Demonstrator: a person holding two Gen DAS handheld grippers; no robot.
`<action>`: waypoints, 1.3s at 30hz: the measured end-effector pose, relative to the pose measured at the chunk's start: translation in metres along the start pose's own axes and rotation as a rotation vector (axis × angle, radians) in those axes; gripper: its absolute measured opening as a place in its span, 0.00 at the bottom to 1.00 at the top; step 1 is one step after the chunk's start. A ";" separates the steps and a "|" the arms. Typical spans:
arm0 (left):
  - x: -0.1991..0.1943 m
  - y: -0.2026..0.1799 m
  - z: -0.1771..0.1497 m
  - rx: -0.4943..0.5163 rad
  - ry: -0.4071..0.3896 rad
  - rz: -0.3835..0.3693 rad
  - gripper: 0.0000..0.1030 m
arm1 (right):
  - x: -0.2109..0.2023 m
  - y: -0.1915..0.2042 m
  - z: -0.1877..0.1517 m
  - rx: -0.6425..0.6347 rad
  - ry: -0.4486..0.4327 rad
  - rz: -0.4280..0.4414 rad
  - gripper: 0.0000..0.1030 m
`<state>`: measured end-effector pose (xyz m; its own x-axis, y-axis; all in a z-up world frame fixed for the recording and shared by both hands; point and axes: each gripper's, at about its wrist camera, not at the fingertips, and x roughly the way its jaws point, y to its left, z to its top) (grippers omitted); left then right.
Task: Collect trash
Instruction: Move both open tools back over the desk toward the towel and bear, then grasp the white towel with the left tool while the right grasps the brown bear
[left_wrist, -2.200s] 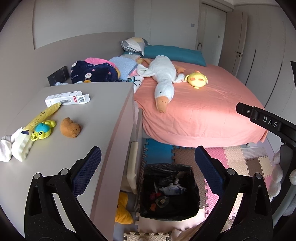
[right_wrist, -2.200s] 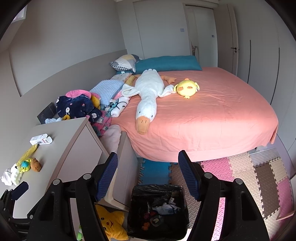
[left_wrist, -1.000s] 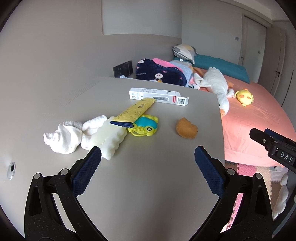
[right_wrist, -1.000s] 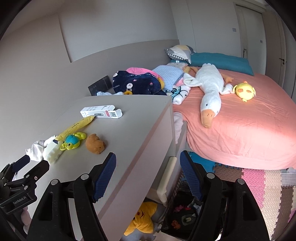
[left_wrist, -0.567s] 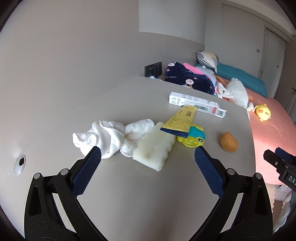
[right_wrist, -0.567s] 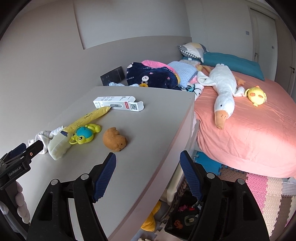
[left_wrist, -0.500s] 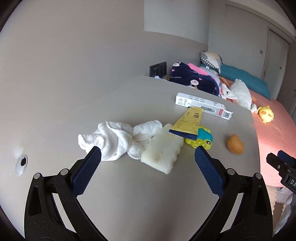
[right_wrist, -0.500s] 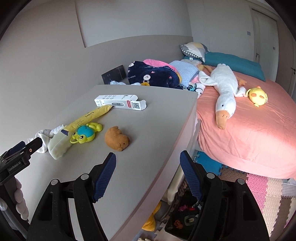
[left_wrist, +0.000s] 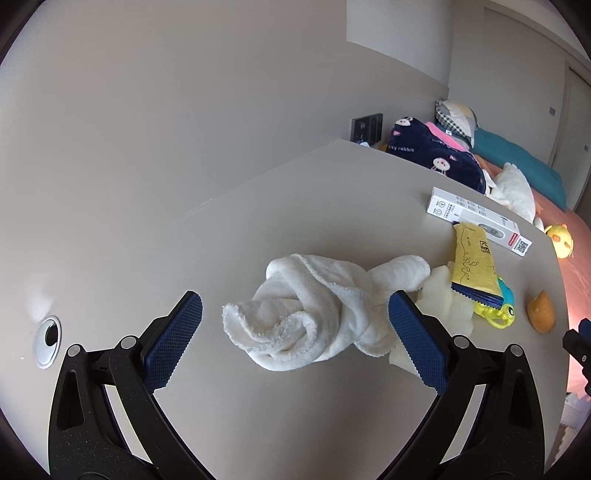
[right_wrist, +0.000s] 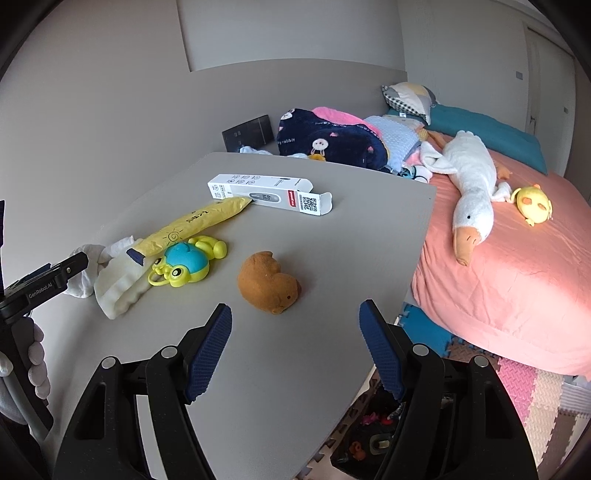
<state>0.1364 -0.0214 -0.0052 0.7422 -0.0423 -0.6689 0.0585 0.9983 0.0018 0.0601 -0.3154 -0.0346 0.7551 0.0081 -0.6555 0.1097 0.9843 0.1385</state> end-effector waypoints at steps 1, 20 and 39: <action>0.003 0.001 0.001 -0.007 0.007 -0.009 0.95 | 0.003 0.001 0.002 -0.005 0.001 -0.002 0.70; 0.026 0.007 0.002 -0.063 0.089 -0.130 0.63 | 0.046 0.034 0.013 -0.110 0.116 0.058 0.41; 0.007 0.011 0.002 -0.073 0.029 -0.085 0.51 | 0.004 0.043 0.003 -0.116 0.076 0.105 0.40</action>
<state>0.1435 -0.0111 -0.0087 0.7167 -0.1265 -0.6858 0.0709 0.9915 -0.1088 0.0696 -0.2734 -0.0292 0.7072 0.1207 -0.6967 -0.0460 0.9911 0.1251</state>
